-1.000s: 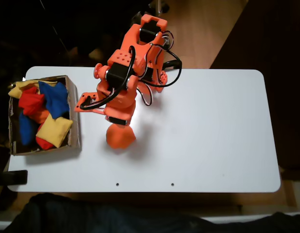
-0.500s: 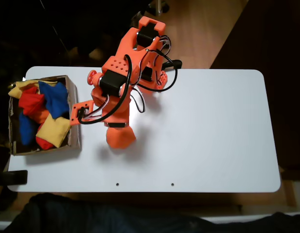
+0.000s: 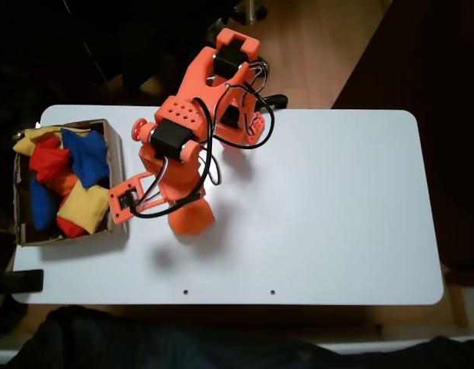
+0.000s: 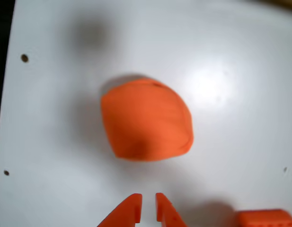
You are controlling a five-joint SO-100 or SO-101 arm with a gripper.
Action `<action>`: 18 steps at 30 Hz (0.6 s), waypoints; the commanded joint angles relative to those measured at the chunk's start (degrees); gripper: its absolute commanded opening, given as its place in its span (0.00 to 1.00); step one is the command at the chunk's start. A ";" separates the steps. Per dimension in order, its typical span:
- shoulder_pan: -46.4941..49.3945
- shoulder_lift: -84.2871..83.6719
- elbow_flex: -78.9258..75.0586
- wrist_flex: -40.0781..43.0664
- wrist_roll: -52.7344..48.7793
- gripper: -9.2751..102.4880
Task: Grasp a bag and put it in the box.
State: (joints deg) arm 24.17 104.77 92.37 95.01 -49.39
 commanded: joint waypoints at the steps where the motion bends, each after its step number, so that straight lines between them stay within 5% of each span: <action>1: 0.62 -0.26 -2.37 -0.53 -2.11 0.13; 10: 1.23 -1.93 -2.20 -0.62 -5.71 0.16; 18: 2.46 -3.25 -2.11 -0.88 -8.26 0.34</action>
State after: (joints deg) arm 26.02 101.60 92.37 94.48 -57.04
